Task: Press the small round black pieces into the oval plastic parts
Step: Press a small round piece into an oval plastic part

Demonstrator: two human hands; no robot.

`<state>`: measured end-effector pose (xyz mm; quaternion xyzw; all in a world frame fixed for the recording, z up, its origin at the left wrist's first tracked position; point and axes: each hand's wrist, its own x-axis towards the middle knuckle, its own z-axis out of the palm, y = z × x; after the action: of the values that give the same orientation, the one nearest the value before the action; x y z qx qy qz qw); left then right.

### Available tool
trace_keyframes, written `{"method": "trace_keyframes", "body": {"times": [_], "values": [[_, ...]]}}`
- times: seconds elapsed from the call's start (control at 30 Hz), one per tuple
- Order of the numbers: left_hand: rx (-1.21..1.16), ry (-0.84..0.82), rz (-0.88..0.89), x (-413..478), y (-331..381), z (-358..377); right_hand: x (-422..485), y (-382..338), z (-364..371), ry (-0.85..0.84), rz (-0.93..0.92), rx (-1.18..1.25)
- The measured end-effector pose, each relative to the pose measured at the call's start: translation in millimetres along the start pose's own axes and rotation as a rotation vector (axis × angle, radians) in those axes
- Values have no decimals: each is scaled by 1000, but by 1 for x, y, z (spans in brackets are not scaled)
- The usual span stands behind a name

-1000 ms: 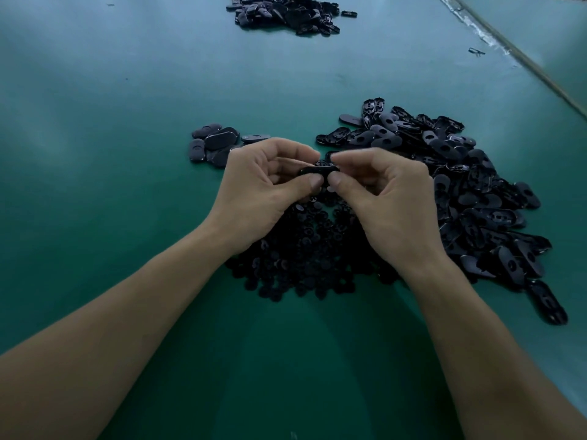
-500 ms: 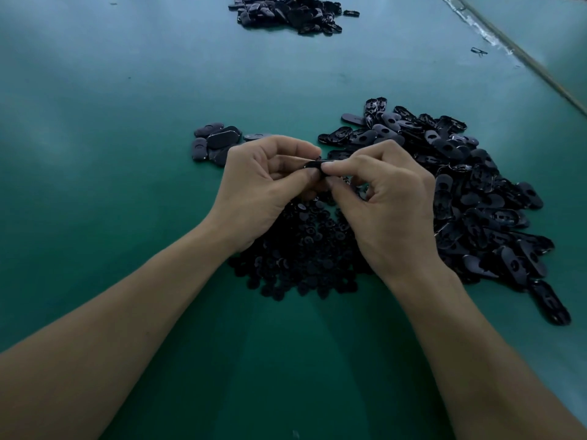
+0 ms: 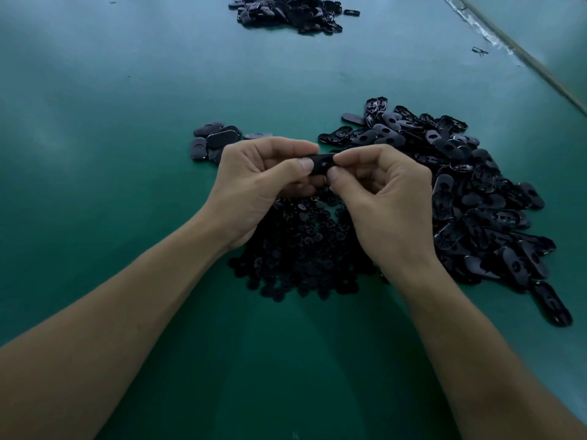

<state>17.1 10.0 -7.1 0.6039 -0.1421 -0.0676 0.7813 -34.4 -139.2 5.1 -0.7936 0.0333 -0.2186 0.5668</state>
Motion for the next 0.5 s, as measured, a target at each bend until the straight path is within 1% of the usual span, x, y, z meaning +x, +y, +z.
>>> {"method": "trace_keyframes", "body": {"times": [0.1, 0.27, 0.37, 0.5], "values": [[-35, 15, -16, 1, 0, 0, 3, 0, -2, 2, 79, 119], [-69, 32, -15, 1, 2, -1, 4, -3, -4, -13, 112, 214], [-78, 27, -15, 1, 2, -1, 3, -4, -5, -30, 90, 201], [-80, 15, -12, 1, 2, -1, 4, -3, -5, -32, 29, 124]]}}
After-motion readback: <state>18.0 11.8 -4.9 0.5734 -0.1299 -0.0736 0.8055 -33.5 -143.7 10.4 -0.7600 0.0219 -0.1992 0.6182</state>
